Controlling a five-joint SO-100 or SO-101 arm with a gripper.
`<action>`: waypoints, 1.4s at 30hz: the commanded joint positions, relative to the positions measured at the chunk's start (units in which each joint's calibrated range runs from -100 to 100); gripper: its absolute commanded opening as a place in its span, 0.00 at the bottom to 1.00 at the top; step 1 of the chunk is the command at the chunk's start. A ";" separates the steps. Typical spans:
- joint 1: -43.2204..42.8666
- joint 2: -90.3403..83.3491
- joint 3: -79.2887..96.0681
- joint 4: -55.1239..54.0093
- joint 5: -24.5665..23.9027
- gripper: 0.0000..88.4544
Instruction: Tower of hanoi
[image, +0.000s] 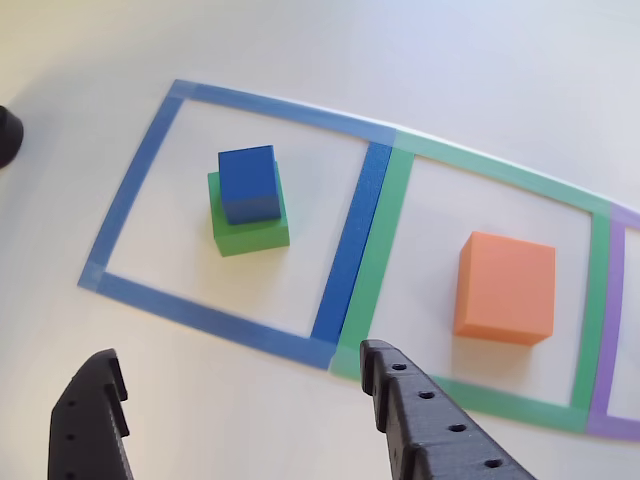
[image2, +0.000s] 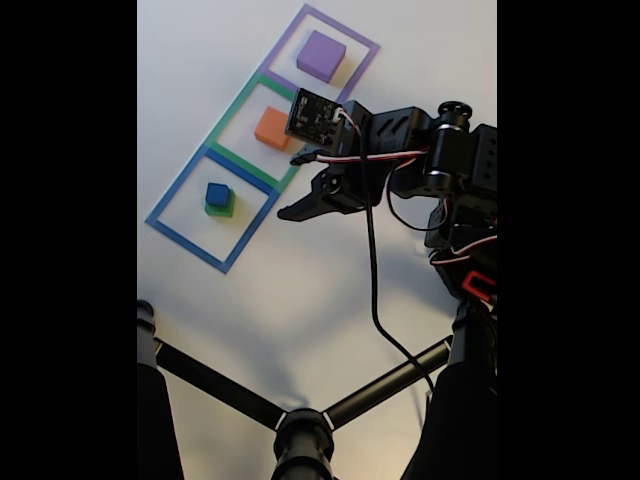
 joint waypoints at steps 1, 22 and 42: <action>0.84 -1.19 8.80 -16.69 0.94 0.35; 0.99 24.61 26.07 -71.89 0.94 0.42; -0.61 53.30 14.53 -87.27 0.94 0.43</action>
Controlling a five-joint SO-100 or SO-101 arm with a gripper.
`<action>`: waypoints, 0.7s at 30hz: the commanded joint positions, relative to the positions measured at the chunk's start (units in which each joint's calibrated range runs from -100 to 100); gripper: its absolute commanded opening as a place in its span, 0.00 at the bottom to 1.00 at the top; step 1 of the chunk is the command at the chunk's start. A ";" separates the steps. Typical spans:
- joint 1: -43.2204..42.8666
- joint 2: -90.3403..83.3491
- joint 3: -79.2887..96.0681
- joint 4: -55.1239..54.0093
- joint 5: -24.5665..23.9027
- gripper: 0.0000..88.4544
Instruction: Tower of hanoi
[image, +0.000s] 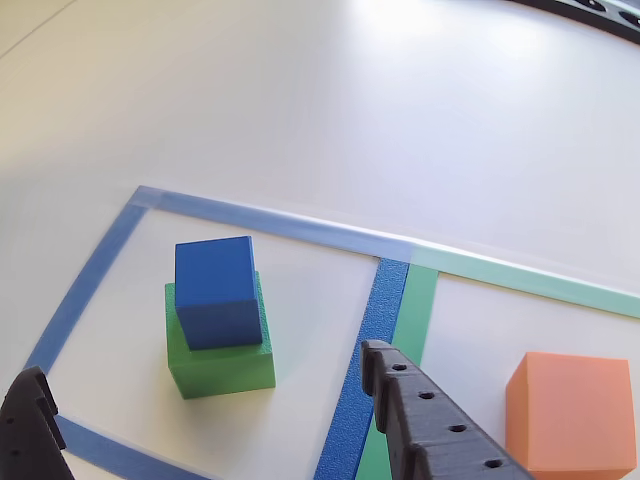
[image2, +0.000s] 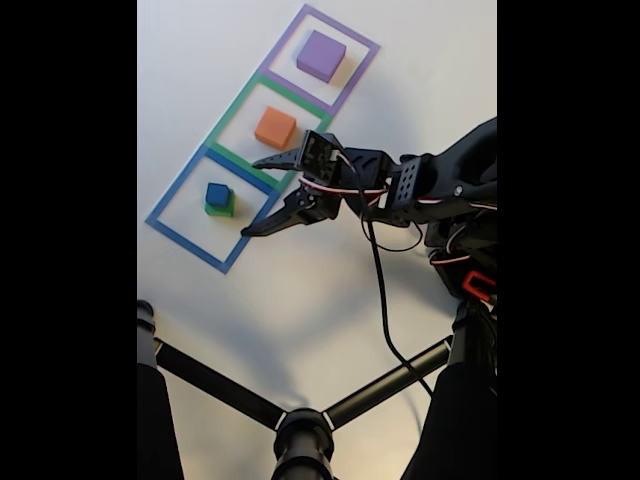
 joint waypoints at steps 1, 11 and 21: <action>-1.18 3.40 -5.21 -2.50 0.19 0.43; -3.17 11.25 -11.57 -4.93 0.19 0.43; -4.16 16.70 -18.02 -5.09 0.19 0.42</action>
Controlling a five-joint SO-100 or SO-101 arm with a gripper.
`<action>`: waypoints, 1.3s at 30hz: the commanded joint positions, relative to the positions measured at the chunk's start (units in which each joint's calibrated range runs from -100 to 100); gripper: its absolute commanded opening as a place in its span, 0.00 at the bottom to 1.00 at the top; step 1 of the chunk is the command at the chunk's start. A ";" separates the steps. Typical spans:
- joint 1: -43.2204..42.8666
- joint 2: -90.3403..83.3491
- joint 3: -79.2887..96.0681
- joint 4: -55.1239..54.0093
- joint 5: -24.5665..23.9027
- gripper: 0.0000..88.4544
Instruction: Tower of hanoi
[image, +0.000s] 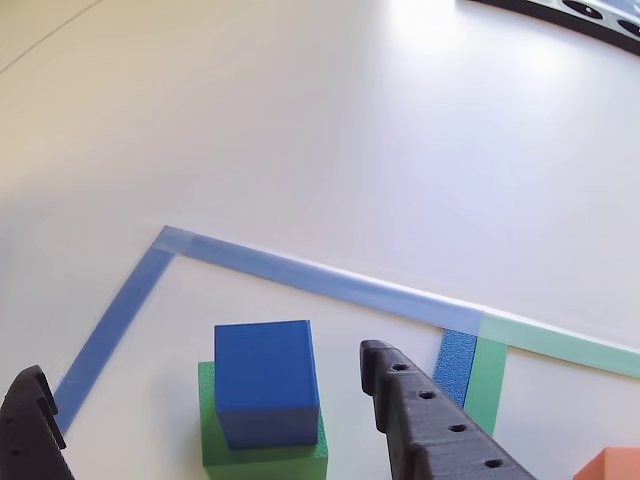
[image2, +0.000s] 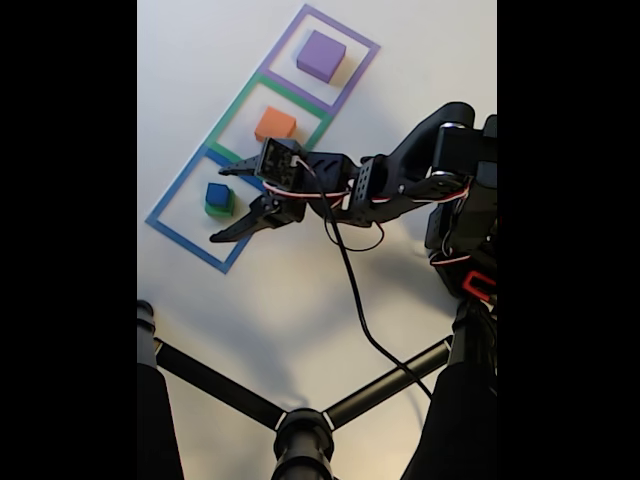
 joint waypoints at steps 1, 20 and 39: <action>-0.76 -0.29 -2.46 -1.66 0.00 0.42; -2.67 0.68 -1.82 -1.58 0.00 0.27; -3.28 1.88 -3.37 -1.66 0.00 0.09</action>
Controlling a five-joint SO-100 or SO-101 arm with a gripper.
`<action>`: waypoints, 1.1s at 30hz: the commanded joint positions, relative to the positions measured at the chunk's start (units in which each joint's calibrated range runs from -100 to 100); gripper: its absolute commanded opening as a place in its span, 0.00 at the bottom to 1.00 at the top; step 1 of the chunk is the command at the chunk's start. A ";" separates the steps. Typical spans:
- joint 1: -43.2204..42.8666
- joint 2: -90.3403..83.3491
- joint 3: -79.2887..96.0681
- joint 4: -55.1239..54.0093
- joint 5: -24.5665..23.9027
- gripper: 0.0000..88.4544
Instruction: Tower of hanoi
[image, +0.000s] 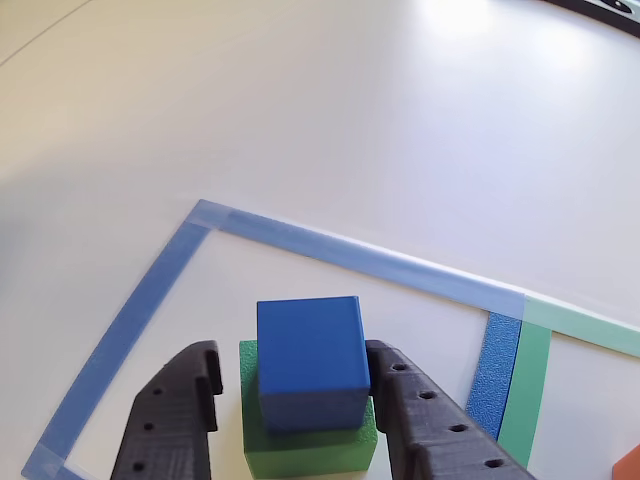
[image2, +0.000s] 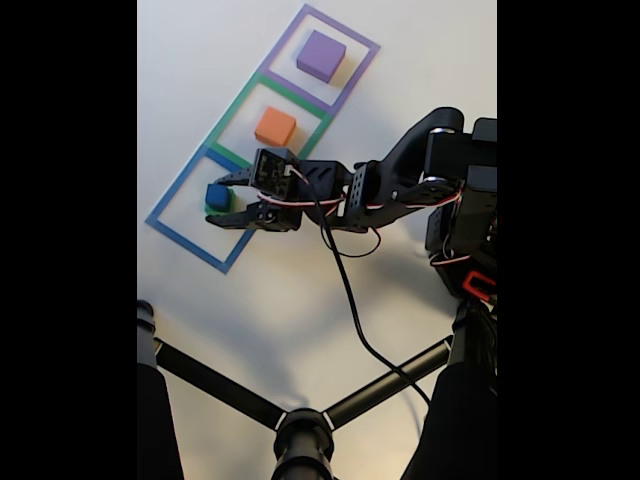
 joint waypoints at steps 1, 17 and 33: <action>-0.68 -0.73 -2.08 -1.66 0.75 0.08; -1.83 -4.41 -1.53 -0.04 0.75 0.00; 3.13 -41.35 -30.88 80.33 0.75 0.00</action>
